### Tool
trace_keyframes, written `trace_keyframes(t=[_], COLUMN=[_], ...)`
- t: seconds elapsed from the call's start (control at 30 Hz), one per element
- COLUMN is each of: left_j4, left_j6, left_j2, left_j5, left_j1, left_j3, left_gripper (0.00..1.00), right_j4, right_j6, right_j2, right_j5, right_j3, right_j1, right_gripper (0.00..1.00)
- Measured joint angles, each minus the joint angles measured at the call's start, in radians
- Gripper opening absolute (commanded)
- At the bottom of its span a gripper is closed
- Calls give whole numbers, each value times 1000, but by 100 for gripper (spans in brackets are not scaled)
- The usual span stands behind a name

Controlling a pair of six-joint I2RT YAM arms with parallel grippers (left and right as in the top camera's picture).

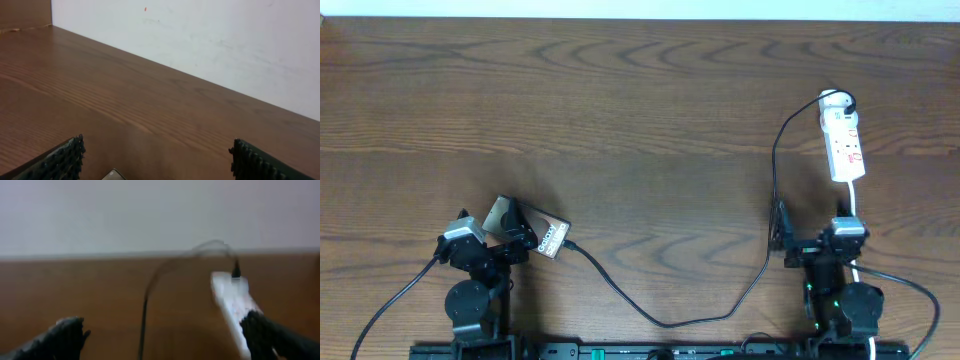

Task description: Plug charger to phone and switch on socket

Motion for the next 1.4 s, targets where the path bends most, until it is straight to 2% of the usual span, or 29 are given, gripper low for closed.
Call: trace_keyframes(t=[0.2, 0.33, 1.4], left_j4=[0, 0, 0], left_j6=[0, 0, 0], left_j2=[0, 0, 0], left_j5=[0, 0, 0], left_j1=[0, 0, -3], left_j3=[0, 0, 0], left_gripper=[92, 92, 92], right_j4=[-18, -18, -17], right_j6=[-129, -165, -187], right_j2=[-2, -3, -3], right_j5=[13, 13, 15], right_j3=[-1, -1, -1], right_j1=[0, 0, 0], right_gripper=[99, 99, 99])
